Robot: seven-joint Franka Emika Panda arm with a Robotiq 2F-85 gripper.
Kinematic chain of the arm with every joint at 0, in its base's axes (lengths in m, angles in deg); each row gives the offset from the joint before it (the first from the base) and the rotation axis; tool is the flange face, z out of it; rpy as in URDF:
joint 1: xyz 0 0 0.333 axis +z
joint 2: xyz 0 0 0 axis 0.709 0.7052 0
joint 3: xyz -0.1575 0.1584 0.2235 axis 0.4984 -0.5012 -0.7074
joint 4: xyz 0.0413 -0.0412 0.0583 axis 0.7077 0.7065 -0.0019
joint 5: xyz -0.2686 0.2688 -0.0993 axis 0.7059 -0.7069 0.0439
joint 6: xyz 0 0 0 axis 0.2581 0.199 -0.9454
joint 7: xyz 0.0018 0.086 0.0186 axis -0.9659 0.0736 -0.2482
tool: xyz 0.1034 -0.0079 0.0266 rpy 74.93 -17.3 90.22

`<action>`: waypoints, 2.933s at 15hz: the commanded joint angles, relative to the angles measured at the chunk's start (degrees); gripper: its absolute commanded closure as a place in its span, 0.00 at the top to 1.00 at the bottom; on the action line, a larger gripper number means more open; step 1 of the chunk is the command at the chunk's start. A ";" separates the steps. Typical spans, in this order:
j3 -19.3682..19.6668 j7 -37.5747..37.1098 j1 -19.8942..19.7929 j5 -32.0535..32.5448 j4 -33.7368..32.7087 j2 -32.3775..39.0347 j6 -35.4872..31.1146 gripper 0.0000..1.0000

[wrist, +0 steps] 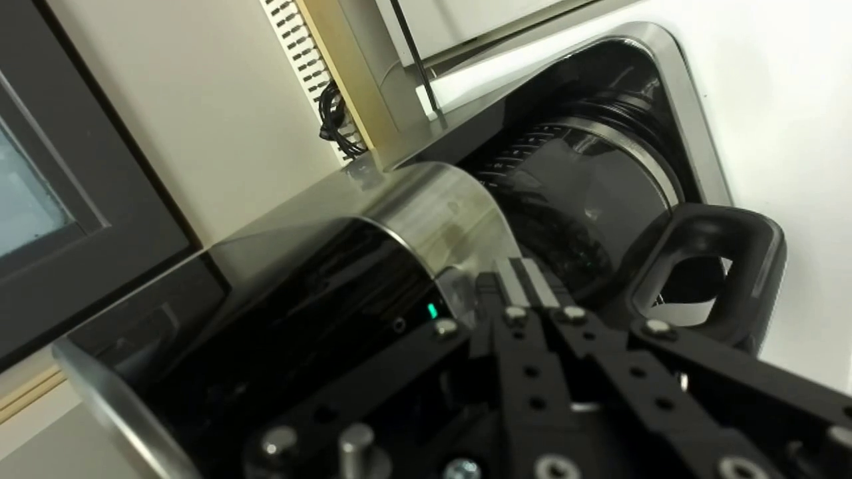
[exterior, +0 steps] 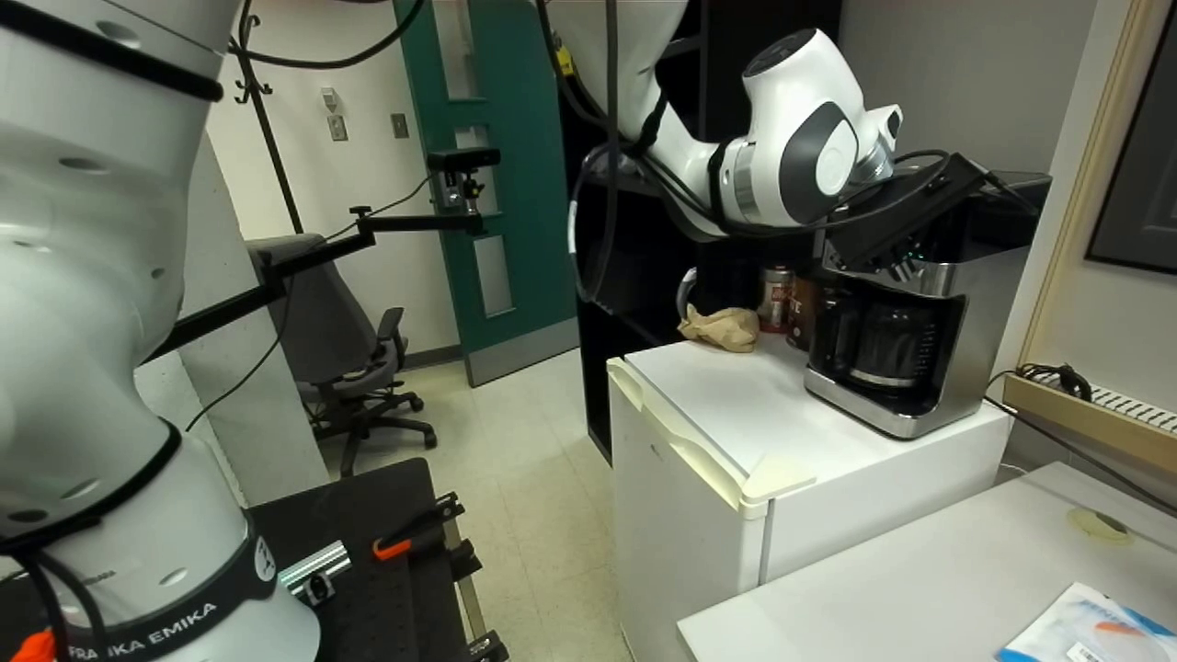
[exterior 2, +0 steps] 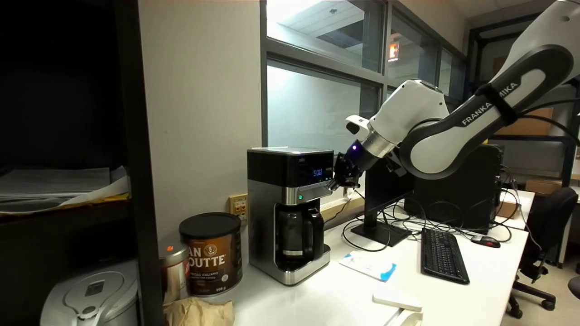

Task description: Press two buttons on the coffee maker

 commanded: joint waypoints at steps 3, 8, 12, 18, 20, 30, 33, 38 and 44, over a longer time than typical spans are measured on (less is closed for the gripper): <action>-0.16 0.08 -0.06 1.74 -1.45 0.21 -1.38 0.00; -0.33 0.24 -0.32 2.35 -0.53 -0.70 -1.85 0.00; -0.47 0.37 -0.55 2.62 -0.04 -1.13 -2.21 0.00; -0.62 0.51 -0.86 3.04 1.39 -2.46 -3.26 0.00; -0.88 1.37 -1.13 2.47 1.93 -3.17 -4.47 0.00; -2.99 2.09 -2.62 1.41 4.56 -5.69 -4.21 0.00; -6.90 2.81 -5.50 0.86 6.81 -6.65 -3.05 0.00; -14.41 3.12 -11.30 0.10 11.38 -8.24 -2.00 0.00; -16.39 1.65 -11.26 1.35 10.22 -6.59 -2.88 0.00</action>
